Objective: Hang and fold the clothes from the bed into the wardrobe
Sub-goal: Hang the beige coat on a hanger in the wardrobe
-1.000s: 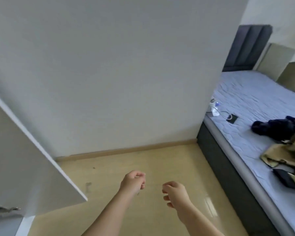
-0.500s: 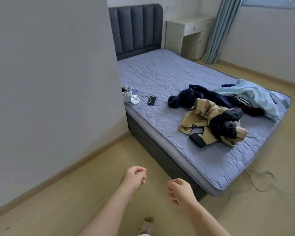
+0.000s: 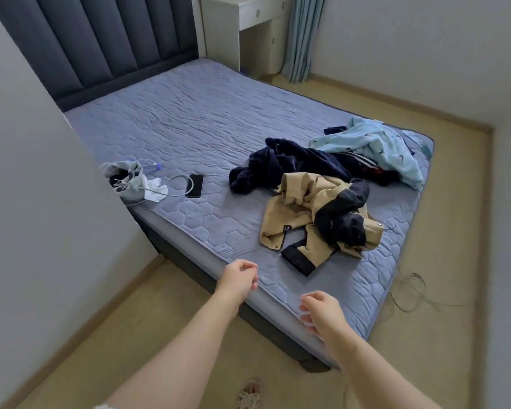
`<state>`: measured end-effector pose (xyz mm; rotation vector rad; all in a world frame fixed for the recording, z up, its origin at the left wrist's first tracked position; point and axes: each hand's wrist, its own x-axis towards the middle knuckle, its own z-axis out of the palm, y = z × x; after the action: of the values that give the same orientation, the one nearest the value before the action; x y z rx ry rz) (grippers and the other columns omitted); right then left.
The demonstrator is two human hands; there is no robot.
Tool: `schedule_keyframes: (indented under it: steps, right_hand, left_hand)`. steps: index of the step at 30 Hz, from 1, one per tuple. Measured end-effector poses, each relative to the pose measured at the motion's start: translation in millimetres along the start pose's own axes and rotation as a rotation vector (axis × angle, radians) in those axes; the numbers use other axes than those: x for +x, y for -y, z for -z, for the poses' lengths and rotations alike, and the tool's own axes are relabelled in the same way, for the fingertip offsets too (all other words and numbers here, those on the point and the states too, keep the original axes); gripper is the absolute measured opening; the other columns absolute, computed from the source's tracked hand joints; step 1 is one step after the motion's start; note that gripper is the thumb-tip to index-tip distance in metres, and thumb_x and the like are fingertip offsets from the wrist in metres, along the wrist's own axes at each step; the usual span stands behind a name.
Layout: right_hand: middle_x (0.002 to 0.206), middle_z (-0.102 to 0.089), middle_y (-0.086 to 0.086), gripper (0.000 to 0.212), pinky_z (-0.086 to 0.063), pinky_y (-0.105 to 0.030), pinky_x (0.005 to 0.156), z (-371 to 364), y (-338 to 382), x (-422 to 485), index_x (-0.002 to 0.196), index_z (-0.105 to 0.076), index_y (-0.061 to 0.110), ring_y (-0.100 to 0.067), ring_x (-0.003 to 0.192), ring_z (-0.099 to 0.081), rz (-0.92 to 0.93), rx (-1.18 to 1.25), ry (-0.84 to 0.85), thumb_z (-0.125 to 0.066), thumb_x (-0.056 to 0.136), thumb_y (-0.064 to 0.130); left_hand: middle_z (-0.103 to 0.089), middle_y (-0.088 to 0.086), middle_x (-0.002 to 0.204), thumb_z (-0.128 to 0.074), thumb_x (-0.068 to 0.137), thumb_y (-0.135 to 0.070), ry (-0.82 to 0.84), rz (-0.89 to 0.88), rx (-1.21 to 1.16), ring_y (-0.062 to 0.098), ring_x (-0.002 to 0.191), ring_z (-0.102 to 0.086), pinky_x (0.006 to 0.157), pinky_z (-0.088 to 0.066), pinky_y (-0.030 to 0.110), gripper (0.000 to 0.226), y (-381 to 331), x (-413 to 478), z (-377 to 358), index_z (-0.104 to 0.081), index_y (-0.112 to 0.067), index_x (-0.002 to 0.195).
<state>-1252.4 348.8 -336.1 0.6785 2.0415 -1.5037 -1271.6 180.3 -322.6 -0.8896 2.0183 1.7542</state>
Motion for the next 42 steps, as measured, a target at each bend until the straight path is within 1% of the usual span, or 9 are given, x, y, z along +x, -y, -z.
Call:
schedule_keyframes:
  steps: [18,26,28,30,32,35,38,40,42]
  right_hand:
    - [0.075,-0.045,-0.006,0.010,-0.033,-0.023,0.054,130,49,216,0.094,-0.053,0.007,-0.018,0.066,-0.042,-0.191,-0.154,0.009,-0.044,0.091,0.008]
    - [0.065,-0.039,-0.004,0.020,-0.031,-0.032,0.062,210,81,395,0.068,-0.042,0.017,-0.021,0.064,-0.038,-0.152,-0.296,0.063,-0.043,0.086,0.009]
    - [0.090,-0.049,-0.008,0.008,-0.043,-0.033,0.074,216,89,438,0.096,-0.049,0.018,-0.023,0.083,-0.050,-0.194,-0.231,0.054,-0.047,0.089,0.019]
    - [0.129,-0.044,-0.007,0.050,-0.044,-0.042,0.097,219,96,477,0.134,-0.035,0.024,-0.028,0.117,-0.047,-0.125,-0.224,0.054,-0.055,0.088,0.024]
    - [0.147,-0.030,-0.005,0.073,-0.036,-0.044,0.107,219,107,505,0.146,-0.018,0.027,-0.028,0.132,-0.036,0.008,-0.201,0.019,-0.061,0.086,0.026]
    - [0.152,-0.019,-0.002,0.089,-0.039,-0.044,0.099,217,124,534,0.147,-0.007,0.036,-0.031,0.134,-0.032,-0.199,0.106,-0.046,-0.068,0.082,0.031]
    - [0.139,-0.038,-0.004,0.086,-0.053,-0.033,0.079,216,131,537,0.144,-0.016,0.035,-0.024,0.111,-0.051,-0.451,0.530,-0.111,-0.070,0.081,0.012]
    - [0.105,-0.052,-0.004,0.070,-0.044,-0.020,0.053,211,135,528,0.143,-0.027,0.029,-0.014,0.072,-0.049,-0.439,0.526,-0.065,-0.058,0.087,0.002]
    - [0.090,-0.051,-0.002,0.049,-0.036,-0.020,0.046,202,144,510,0.136,-0.042,0.025,-0.012,0.060,-0.039,-0.379,0.392,0.038,-0.048,0.092,0.004]
  left_hand:
    - [-0.058,-0.007,0.084,-0.044,0.095,-0.019,0.189,0.134,0.094,0.005,0.067,-0.055,0.057,-0.039,0.017,0.013,-64,166,-153,-0.055,-0.022,0.102]
    - [-0.060,-0.003,0.077,-0.044,0.092,-0.011,0.007,0.375,0.055,0.010,0.059,-0.051,0.053,-0.036,0.020,0.021,-62,260,-287,-0.058,-0.024,0.084]
    - [-0.061,-0.006,0.077,-0.044,0.091,-0.012,-0.003,0.390,0.088,0.008,0.059,-0.052,0.053,-0.037,0.019,0.021,-61,283,-305,-0.059,-0.026,0.084]
    - [-0.062,-0.008,0.081,-0.045,0.092,-0.015,-0.003,0.374,0.132,0.006,0.063,-0.055,0.053,-0.039,0.017,0.021,-64,303,-315,-0.058,-0.030,0.082]
    - [-0.063,-0.010,0.086,-0.046,0.093,-0.020,-0.002,0.342,0.160,0.005,0.070,-0.058,0.056,-0.041,0.018,0.020,-67,320,-321,-0.056,-0.033,0.083]
    - [-0.062,-0.010,0.091,-0.045,0.095,-0.023,-0.004,0.305,0.197,0.006,0.078,-0.060,0.062,-0.043,0.021,0.018,-74,337,-326,-0.055,-0.034,0.085]
    - [-0.061,-0.008,0.093,-0.043,0.096,-0.022,-0.008,0.305,0.193,0.007,0.079,-0.059,0.061,-0.043,0.019,0.016,-79,340,-330,-0.055,-0.032,0.091]
    - [-0.061,-0.009,0.095,-0.044,0.096,-0.023,-0.003,0.305,0.168,0.006,0.081,-0.059,0.061,-0.043,0.018,0.014,-84,334,-330,-0.055,-0.031,0.098]
    - [-0.059,-0.009,0.102,-0.047,0.095,-0.024,0.004,0.275,0.147,0.007,0.087,-0.060,0.066,-0.044,0.019,0.020,-90,323,-323,-0.052,-0.030,0.113]
